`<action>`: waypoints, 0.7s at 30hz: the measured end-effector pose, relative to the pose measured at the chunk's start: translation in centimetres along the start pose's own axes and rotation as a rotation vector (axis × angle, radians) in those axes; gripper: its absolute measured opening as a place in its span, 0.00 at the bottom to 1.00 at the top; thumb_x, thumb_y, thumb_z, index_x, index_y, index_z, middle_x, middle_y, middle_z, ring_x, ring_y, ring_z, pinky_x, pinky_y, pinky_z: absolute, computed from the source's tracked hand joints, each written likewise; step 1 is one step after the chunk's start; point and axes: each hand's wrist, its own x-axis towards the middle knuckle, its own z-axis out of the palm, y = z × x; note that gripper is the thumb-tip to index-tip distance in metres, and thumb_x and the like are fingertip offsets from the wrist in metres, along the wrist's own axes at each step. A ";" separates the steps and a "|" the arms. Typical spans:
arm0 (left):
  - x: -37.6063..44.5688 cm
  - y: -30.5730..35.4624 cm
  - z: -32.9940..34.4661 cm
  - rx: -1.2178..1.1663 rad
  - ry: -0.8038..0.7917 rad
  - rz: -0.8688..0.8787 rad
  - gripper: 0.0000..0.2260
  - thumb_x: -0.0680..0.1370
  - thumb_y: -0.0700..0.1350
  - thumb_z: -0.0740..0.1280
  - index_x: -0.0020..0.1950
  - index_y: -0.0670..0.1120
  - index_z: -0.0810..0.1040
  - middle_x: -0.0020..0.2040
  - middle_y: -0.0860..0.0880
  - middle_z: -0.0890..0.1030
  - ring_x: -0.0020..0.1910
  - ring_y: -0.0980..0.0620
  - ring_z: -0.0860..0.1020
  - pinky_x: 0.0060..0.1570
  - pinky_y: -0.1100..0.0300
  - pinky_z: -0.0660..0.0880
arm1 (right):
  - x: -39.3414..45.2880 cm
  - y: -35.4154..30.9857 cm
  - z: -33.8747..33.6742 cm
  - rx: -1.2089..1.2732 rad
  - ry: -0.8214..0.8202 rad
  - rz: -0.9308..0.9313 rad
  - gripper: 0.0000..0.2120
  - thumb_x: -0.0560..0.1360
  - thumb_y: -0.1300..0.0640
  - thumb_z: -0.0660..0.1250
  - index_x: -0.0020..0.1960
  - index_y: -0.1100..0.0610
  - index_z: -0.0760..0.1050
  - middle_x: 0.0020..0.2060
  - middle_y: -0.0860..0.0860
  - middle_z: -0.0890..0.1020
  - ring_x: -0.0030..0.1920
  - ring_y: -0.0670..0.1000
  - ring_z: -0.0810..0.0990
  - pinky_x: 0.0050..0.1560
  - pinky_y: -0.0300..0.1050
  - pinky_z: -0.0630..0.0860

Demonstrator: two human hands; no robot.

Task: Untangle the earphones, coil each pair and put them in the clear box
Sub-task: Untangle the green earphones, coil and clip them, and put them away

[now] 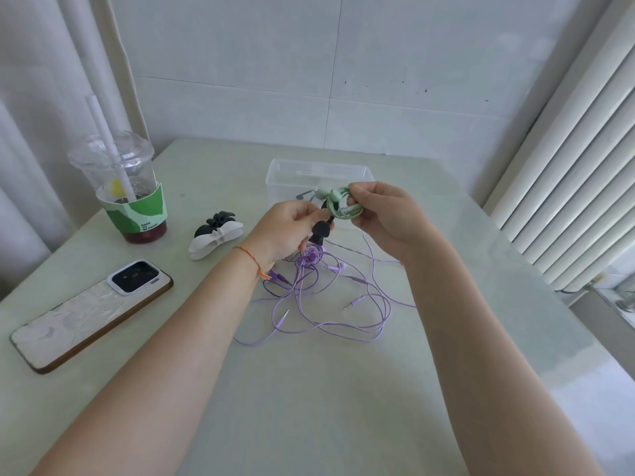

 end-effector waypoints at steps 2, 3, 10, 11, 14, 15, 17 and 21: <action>-0.2 0.3 0.1 -0.021 -0.024 0.016 0.04 0.79 0.46 0.68 0.51 0.47 0.78 0.49 0.37 0.84 0.22 0.54 0.65 0.22 0.68 0.62 | -0.1 0.3 0.0 -0.099 -0.001 -0.050 0.07 0.80 0.66 0.61 0.43 0.61 0.74 0.30 0.50 0.81 0.33 0.47 0.78 0.38 0.39 0.73; -0.2 0.4 0.2 -0.022 -0.036 0.019 0.06 0.79 0.45 0.68 0.55 0.48 0.76 0.49 0.39 0.84 0.21 0.55 0.66 0.22 0.68 0.62 | -0.1 0.3 0.0 -0.130 -0.004 -0.075 0.07 0.80 0.67 0.61 0.44 0.61 0.74 0.31 0.50 0.81 0.33 0.48 0.79 0.40 0.40 0.74; 0.0 0.0 -0.2 0.056 -0.114 0.023 0.11 0.78 0.45 0.68 0.61 0.48 0.79 0.48 0.52 0.84 0.40 0.65 0.79 0.37 0.70 0.73 | -0.4 0.3 0.6 -0.380 0.039 -0.226 0.06 0.78 0.67 0.64 0.45 0.59 0.74 0.34 0.51 0.81 0.36 0.49 0.79 0.45 0.47 0.77; 0.1 -0.1 -0.2 0.039 -0.117 0.010 0.10 0.78 0.45 0.69 0.60 0.49 0.79 0.49 0.53 0.84 0.46 0.62 0.80 0.42 0.65 0.76 | -0.5 0.4 0.7 -0.416 0.053 -0.235 0.05 0.78 0.66 0.65 0.45 0.59 0.74 0.35 0.52 0.81 0.37 0.50 0.79 0.46 0.49 0.77; 0.0 -0.3 -0.2 -0.071 -0.121 -0.013 0.09 0.78 0.43 0.69 0.58 0.50 0.80 0.52 0.53 0.83 0.53 0.59 0.80 0.48 0.52 0.80 | -0.4 0.5 0.8 -0.485 0.084 -0.258 0.04 0.78 0.65 0.66 0.45 0.58 0.74 0.36 0.51 0.81 0.38 0.51 0.78 0.44 0.47 0.76; -0.1 -0.3 -0.2 -0.109 -0.119 -0.022 0.10 0.78 0.42 0.69 0.58 0.49 0.80 0.53 0.53 0.83 0.53 0.59 0.80 0.47 0.51 0.81 | -0.4 0.6 0.8 -0.504 0.094 -0.267 0.04 0.78 0.65 0.66 0.46 0.58 0.75 0.36 0.50 0.81 0.38 0.51 0.77 0.42 0.45 0.75; -0.1 -0.2 -0.1 -0.153 -0.113 -0.034 0.11 0.78 0.41 0.69 0.60 0.47 0.80 0.55 0.50 0.83 0.54 0.57 0.79 0.48 0.49 0.82 | -0.4 0.6 0.7 -0.531 0.103 -0.284 0.03 0.77 0.65 0.66 0.46 0.59 0.75 0.35 0.49 0.81 0.36 0.49 0.76 0.38 0.41 0.74; -0.1 0.0 -0.1 -0.285 -0.118 0.003 0.12 0.78 0.36 0.67 0.60 0.44 0.79 0.54 0.46 0.82 0.50 0.54 0.81 0.43 0.55 0.82 | -0.3 0.7 0.9 -0.566 0.100 -0.306 0.05 0.77 0.65 0.67 0.44 0.57 0.74 0.37 0.48 0.82 0.31 0.42 0.75 0.34 0.37 0.72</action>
